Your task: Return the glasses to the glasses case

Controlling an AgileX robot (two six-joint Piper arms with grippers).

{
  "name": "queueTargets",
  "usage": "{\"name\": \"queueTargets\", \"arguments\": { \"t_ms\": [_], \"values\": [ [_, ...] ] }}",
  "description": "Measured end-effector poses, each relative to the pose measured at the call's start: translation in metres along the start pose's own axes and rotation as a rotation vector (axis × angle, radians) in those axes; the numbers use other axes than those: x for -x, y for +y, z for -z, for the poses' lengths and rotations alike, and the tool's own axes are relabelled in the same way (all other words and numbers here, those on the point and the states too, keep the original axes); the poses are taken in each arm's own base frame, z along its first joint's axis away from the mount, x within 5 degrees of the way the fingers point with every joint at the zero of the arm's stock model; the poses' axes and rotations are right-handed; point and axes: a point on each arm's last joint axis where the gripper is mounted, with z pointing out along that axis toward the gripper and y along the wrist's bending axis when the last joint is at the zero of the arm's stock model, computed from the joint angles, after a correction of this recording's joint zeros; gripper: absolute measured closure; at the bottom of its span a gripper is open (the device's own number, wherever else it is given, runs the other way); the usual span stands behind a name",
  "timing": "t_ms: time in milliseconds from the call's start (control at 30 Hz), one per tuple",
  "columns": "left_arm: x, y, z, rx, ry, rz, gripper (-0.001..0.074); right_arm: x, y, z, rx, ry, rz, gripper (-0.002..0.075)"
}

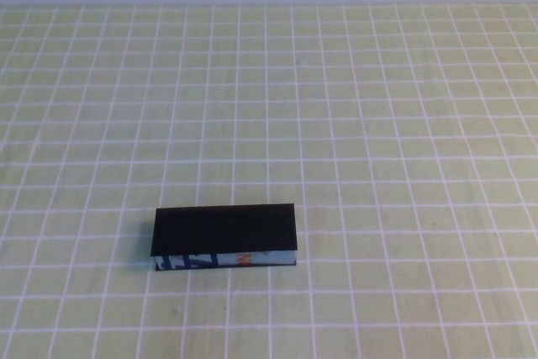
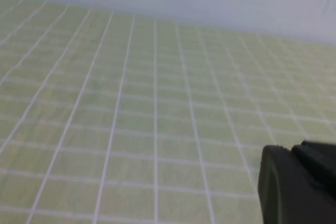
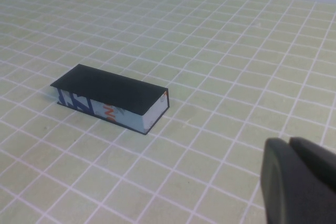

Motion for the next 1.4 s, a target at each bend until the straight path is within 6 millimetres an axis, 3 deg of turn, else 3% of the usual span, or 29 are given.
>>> {"name": "queueTargets", "arguments": {
  "t_ms": [133,1100,1400],
  "values": [
    [-0.013,0.006,0.001,0.081,0.135,0.013,0.0738,0.000,0.001,0.000,0.009,0.003,-0.017,0.0743],
    [-0.013,0.007,0.001,0.084,0.142,-0.016,0.0738,0.000,0.001,0.000,0.006,0.003,-0.011,0.0743],
    [-0.013,0.007,0.001,0.084,0.142,-0.016,0.0738,0.000,-0.011,0.002,-0.243,-0.029,-0.053,0.0743]
  ]
}}
